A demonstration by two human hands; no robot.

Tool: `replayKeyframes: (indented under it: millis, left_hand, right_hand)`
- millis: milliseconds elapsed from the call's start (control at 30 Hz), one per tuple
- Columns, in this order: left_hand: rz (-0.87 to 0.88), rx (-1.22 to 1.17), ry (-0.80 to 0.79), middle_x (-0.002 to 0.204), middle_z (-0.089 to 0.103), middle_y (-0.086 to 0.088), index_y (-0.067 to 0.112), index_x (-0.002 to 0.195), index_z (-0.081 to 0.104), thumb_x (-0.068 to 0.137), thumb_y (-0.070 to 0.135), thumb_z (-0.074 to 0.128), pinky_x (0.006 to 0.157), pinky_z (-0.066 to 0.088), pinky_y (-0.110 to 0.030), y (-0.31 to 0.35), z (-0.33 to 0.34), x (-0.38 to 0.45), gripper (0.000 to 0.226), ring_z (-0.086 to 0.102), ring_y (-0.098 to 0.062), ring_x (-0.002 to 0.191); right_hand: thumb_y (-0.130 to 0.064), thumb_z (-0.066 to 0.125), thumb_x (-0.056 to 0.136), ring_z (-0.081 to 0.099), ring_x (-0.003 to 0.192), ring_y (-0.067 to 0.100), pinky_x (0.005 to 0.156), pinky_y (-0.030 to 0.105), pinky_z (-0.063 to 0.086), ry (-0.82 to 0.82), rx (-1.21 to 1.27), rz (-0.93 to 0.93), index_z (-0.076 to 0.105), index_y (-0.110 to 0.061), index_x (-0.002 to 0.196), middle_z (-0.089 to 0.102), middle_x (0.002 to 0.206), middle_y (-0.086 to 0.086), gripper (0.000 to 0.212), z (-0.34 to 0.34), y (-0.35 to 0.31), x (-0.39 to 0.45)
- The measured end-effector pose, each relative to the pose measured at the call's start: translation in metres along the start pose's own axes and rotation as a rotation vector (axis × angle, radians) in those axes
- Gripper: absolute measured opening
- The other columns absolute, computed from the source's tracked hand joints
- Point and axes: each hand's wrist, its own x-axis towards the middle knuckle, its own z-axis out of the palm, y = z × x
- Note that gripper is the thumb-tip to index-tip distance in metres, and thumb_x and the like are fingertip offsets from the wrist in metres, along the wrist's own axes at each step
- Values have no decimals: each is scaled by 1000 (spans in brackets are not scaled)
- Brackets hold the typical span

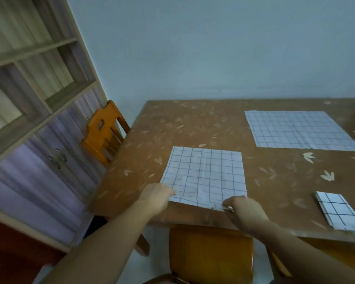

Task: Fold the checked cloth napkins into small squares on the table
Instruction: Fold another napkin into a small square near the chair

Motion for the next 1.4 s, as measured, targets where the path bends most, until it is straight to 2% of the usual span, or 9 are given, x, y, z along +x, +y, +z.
replayKeyframes:
  millis: [133,333,500,800,900,1000,1200,1300,1400]
  left_hand:
    - [-2,50,4,110,67,-5,25,115,65,84,-6,44,72,47,-34,-46,-1,-29,49,63,-28,98]
    - [38,50,21,103,66,-6,21,105,66,83,-2,46,66,39,-31,-125,-2,-63,38,62,-30,97]
    - [128,44,48,114,65,-4,21,116,66,85,-3,45,75,45,-33,-166,7,-69,44,60,-28,102]
    - [155,33,12,83,61,-4,20,80,60,87,2,49,67,47,-35,-207,9,-24,22,60,-28,81]
    - [143,30,-9,77,57,-2,22,70,50,89,7,48,67,48,-36,-223,-2,9,25,59,-28,77]
    - [120,-26,43,78,64,0,21,78,64,92,16,52,59,48,-32,-239,-32,49,19,59,-23,72]
    - [144,-140,284,90,70,0,28,88,71,86,13,61,66,51,-33,-256,-150,134,18,61,-22,80]
    - [170,-287,558,93,71,-2,26,91,72,82,14,61,68,48,-30,-266,-222,162,19,62,-27,87]
    - [346,-444,887,84,70,-1,20,88,72,80,16,64,64,39,-27,-278,-265,167,12,61,-26,80]
  right_hand:
    - [-21,49,91,61,66,16,62,35,56,-10,-6,38,58,-22,74,64,73,-5,19,13,-47,-1]
    - [-28,51,94,61,68,12,52,22,48,10,-42,139,65,-24,83,65,78,-7,19,36,-134,-6]
    - [-25,53,94,61,64,8,59,23,55,11,-12,258,63,-25,81,64,74,-6,17,53,-171,-4]
    - [-20,53,88,44,48,7,46,22,33,32,364,258,57,-12,65,55,59,1,24,81,-182,69]
    - [-21,52,88,47,49,10,47,26,35,43,416,306,53,-16,62,55,58,0,27,65,-171,102]
    - [-22,53,89,58,56,15,49,29,42,65,375,388,61,-20,66,63,64,-1,24,22,-158,135]
    - [-14,61,82,60,60,18,48,22,37,426,353,450,61,-23,67,62,64,-2,18,-111,-147,196]
    - [-12,63,78,63,77,27,64,30,46,833,259,434,68,-18,81,68,78,4,8,-183,-157,214]
    - [-13,67,78,62,85,26,72,30,43,1200,47,300,68,-14,92,69,92,6,14,-223,-177,211]
